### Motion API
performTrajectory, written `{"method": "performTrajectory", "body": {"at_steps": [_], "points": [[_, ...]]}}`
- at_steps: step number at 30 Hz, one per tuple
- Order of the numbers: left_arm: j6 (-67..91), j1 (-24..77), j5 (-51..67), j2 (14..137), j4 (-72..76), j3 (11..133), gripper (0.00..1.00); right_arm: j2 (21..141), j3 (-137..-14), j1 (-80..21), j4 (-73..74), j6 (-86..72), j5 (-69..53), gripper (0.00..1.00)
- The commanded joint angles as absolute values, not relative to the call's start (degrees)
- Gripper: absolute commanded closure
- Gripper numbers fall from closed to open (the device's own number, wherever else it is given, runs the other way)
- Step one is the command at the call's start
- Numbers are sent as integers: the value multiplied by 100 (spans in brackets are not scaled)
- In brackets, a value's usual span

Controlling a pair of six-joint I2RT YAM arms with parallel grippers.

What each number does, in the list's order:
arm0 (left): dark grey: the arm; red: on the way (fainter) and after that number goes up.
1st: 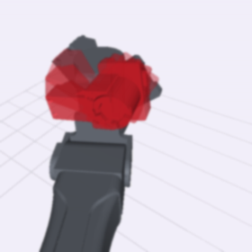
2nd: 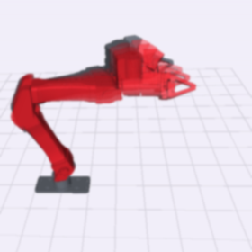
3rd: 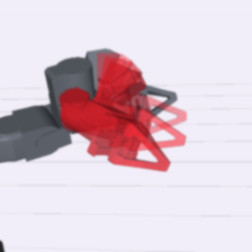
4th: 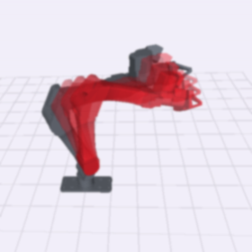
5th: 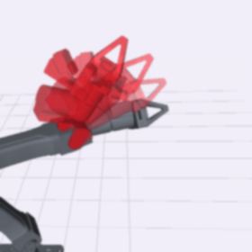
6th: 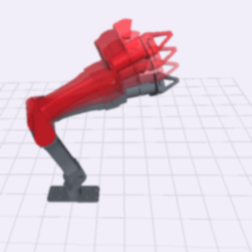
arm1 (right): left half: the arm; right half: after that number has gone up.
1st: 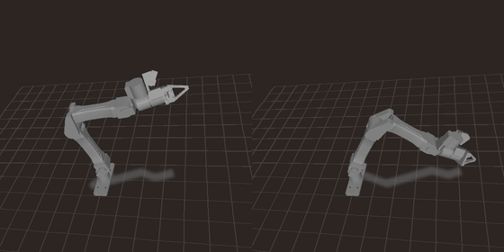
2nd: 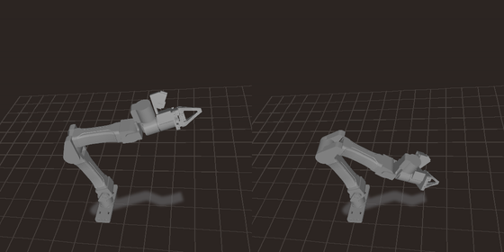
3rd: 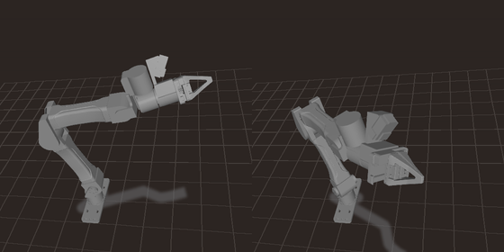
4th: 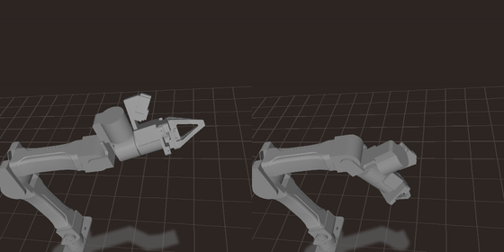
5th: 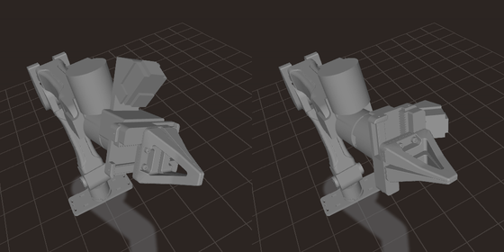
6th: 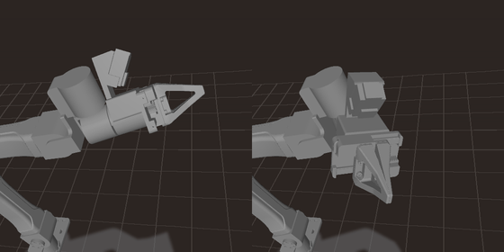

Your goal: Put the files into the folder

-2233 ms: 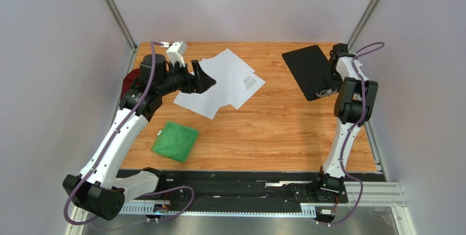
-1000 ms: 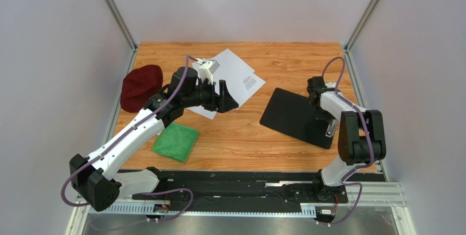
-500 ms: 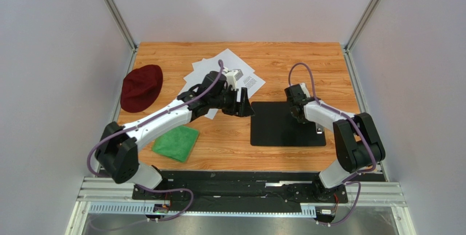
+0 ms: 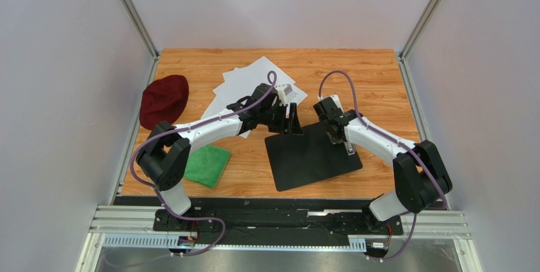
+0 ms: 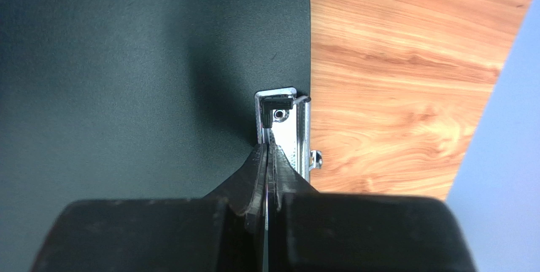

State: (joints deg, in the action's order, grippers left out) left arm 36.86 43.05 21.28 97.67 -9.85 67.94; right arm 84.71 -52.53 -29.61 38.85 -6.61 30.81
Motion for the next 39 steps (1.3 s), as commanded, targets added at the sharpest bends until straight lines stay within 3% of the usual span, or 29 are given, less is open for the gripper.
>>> {"method": "performTrajectory", "body": {"at_steps": [1, 7, 10, 11, 15, 17, 19, 22, 29, 39], "points": [[3735, 4359, 2215, 9984, -694, 6952, 27, 8675, -5634, -2979, 4438, -1414, 2541, 100], [3674, 4359, 2224, 10230, -659, 6873, 27, 8306, -5335, -2988, 4167, -1845, 1425, 98], [3630, 4368, 2197, 10327, -650, 6864, 28, 8279, -5282, -2988, 4122, -2153, 1098, 92], [3604, 4368, 2197, 10388, -659, 6856, 28, 8262, -5300, -2980, 4148, -2293, 1151, 87], [3577, 4377, 2276, 10494, -642, 6733, 29, 8104, -5423, -2866, 4473, -2269, 1415, 39], [3534, 4386, 2355, 10494, -546, 6645, 29, 8060, -5449, -2813, 4509, -2232, 1302, 26], [3455, 4429, 2364, 10485, -606, 6609, 30, 8007, -5397, -2795, 4474, -2153, 1012, 20], [3235, 4509, 2303, 10503, -834, 6662, 31, 7954, -5195, -2515, 4377, -2153, 888, 20], [3138, 4535, 2136, 10889, -993, 6688, 34, 8076, -5186, -2188, 4324, -2338, 650, 34], [3120, 4588, 2153, 11540, -1081, 7215, 35, 8560, -4992, -2206, 4245, -2707, 878, 34]]}}
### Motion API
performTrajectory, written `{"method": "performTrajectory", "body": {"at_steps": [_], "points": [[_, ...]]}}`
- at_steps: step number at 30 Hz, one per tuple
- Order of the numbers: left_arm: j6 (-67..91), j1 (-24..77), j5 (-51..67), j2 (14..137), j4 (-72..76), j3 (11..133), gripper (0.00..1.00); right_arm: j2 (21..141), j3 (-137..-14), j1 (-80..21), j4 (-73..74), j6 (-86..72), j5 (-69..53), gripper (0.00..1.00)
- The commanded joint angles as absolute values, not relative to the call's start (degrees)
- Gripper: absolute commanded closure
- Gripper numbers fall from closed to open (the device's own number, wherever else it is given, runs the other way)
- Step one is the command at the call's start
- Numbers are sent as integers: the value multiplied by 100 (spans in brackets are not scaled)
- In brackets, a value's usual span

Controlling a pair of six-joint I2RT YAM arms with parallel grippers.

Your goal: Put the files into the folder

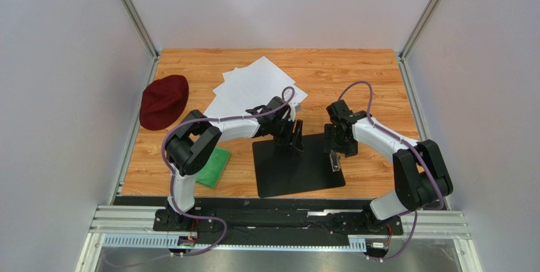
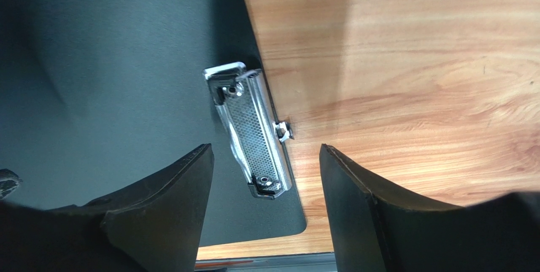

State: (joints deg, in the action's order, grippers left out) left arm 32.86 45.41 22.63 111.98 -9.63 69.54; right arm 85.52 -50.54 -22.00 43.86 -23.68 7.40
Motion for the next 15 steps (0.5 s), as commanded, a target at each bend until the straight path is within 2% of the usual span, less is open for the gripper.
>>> {"method": "performTrajectory", "body": {"at_steps": [1, 4, 5, 9, 15], "points": [[3111, 4588, 2162, 11592, -1142, 7277, 35, 8578, -4992, -2180, 4263, -2742, 1105, 35], [3085, 4597, 2215, 11838, -1247, 7567, 35, 8805, -4966, -1944, 4280, -2839, 1012, 49], [3068, 4605, 2215, 11882, -1283, 7637, 35, 8859, -4966, -1881, 4228, -2830, 889, 58], [3050, 4623, 2250, 12014, -1362, 7936, 35, 8895, -4948, -1854, 4157, -2760, 765, 59], [3015, 4684, 2373, 12296, -1599, 8445, 35, 8956, -4878, -1741, 4263, -2882, 1203, 57]]}}
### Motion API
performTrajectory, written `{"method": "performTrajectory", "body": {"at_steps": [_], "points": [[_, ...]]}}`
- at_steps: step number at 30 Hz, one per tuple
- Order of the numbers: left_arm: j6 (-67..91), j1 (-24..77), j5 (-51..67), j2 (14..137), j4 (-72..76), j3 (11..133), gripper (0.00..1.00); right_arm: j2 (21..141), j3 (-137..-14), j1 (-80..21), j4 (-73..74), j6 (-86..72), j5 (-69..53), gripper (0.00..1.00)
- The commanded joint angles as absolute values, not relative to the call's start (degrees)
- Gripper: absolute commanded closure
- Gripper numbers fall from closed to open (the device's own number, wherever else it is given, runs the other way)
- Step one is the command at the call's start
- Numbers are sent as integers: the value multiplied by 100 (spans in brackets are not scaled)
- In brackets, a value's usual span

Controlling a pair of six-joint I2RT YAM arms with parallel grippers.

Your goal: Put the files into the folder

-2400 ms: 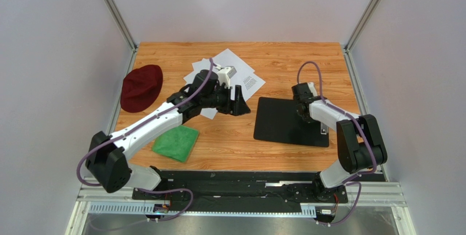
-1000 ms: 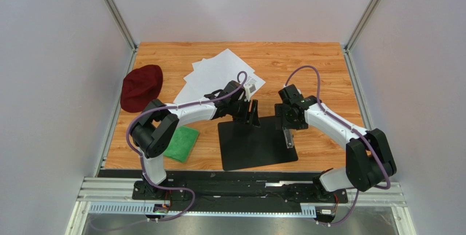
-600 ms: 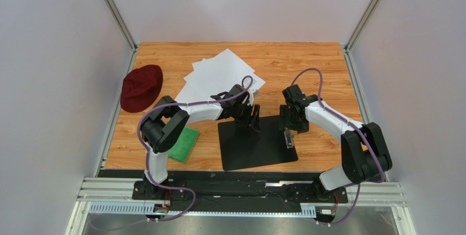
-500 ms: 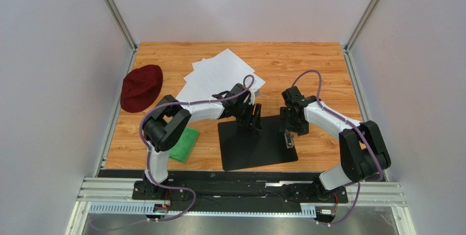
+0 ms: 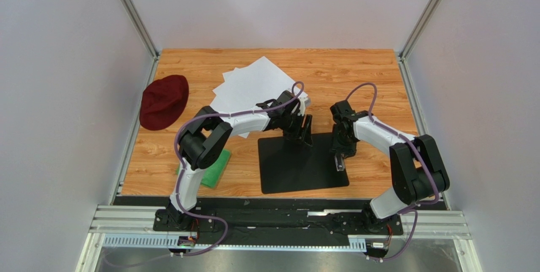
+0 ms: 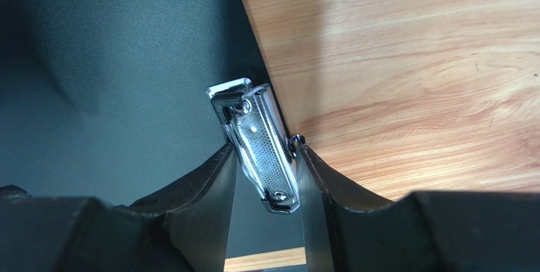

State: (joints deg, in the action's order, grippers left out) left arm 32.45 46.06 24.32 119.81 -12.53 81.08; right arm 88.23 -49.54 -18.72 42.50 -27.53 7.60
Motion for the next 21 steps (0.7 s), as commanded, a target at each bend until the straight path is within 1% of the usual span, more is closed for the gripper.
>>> {"method": "performTrajectory", "body": {"at_steps": [1, 3, 5, 6, 8, 9, 10, 13, 14, 15, 17, 18, 19, 20, 21], "points": [[3006, 4702, 2382, 12348, -1652, 8533, 35, 8973, -4826, -1688, 4280, -2961, 1239, 58], [2971, 4755, 2382, 12331, -1783, 8710, 34, 8948, -4790, -1556, 4280, -2988, 1361, 61], [2962, 4755, 2478, 12121, -1802, 8719, 30, 8842, -4807, -1486, 4420, -2945, 1607, 62], [2910, 4755, 2470, 11816, -1889, 8710, 29, 8720, -4842, -1477, 4491, -2910, 1948, 61], [2883, 4711, 2339, 11393, -1986, 8605, 24, 8553, -5008, -1503, 4544, -2795, 1986, 55], [2900, 4676, 2181, 10886, -2004, 8526, 22, 8456, -5123, -1599, 4587, -2751, 2039, 52], [2918, 4624, 2127, 10611, -1978, 8430, 18, 8429, -5281, -1661, 4631, -2725, 2091, 46], [3058, 4159, 1908, 9723, -1934, 8017, 14, 8569, -6124, -1986, 4650, -2541, 2302, 41], [3093, 3818, 1872, 9547, -1916, 7850, 14, 8639, -6343, -2056, 4658, -2514, 2372, 39], [3189, 3640, 1733, 9319, -1899, 7779, 14, 8831, -6894, -2126, 4658, -2522, 2321, 38], [3287, 3071, 1688, 9229, -1802, 7630, 15, 9043, -7345, -2145, 4300, -2557, 1849, 36], [3426, 2876, 1740, 9333, -1645, 7629, 17, 9322, -7652, -2145, 4011, -2566, 976, 34], [3489, 2709, 1775, 9464, -1565, 7664, 19, 9517, -7847, -2145, 3364, -2653, 619, 29], [3559, 2403, 1845, 9631, -1547, 7882, 21, 9745, -8049, -2145, 3105, -2785, 433, 22], [3734, 2269, 2020, 10042, -1512, 8040, 24, 10278, -8312, -2145, 2963, -3004, 83, 16]]}}
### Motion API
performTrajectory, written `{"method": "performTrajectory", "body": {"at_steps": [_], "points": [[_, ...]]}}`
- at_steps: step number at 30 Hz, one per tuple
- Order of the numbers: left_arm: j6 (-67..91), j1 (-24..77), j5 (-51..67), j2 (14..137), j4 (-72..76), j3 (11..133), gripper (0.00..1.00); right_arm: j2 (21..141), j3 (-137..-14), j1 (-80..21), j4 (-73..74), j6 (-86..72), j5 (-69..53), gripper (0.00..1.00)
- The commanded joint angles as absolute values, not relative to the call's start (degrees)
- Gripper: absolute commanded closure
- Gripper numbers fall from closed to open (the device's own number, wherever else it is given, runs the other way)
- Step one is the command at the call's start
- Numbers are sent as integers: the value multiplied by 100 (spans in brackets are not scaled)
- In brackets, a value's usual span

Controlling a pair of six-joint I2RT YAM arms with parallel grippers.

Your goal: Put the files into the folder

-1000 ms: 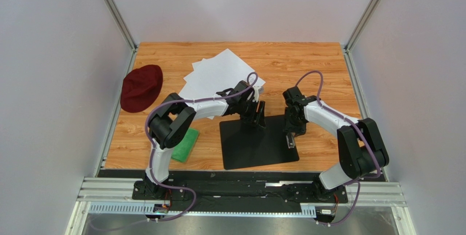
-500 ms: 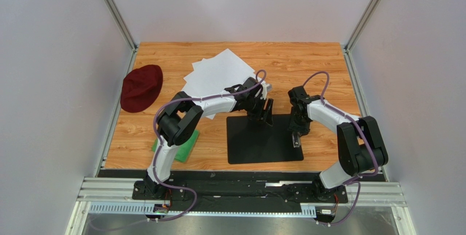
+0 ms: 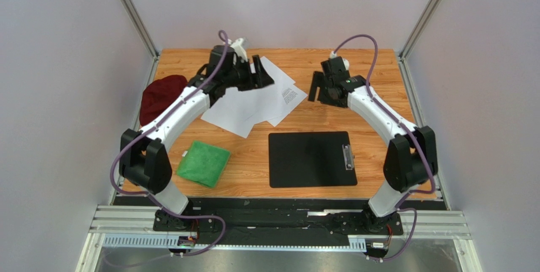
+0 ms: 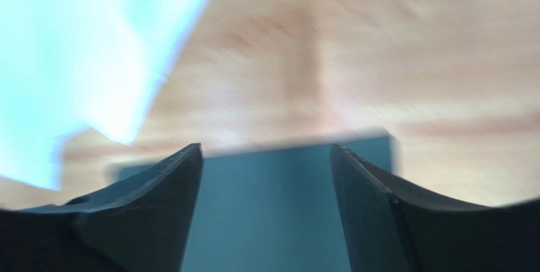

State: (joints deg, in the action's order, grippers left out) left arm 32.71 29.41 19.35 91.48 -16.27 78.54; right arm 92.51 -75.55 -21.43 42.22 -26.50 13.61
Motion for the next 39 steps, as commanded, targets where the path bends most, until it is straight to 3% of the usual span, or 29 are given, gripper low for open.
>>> {"method": "performTrajectory", "body": {"at_steps": [1, 10, 15, 21, 32, 39], "points": [[3822, 2163, 2074, 10255, -1407, 8320, 24, 10562, -9002, -2136, 2805, -3093, -208, 17], [4973, 1530, 2390, 12743, -959, 10404, 24, 13173, -11608, -2013, 1977, -3454, -536, 23], [5396, 1424, 2331, 13183, -693, 10599, 25, 13974, -12619, -1942, 2100, -3112, -440, 21], [6143, 1389, 2188, 13227, -1107, 10161, 25, 15054, -14173, -1925, 3451, -2830, -352, 19], [6153, 1371, 2391, 13105, -1599, 9650, 24, 15249, -13887, -2100, 4025, -2198, -755, 23], [6073, 1371, 2470, 13096, -1617, 9615, 24, 15021, -13351, -2206, 3193, -2127, -1449, 24]]}}
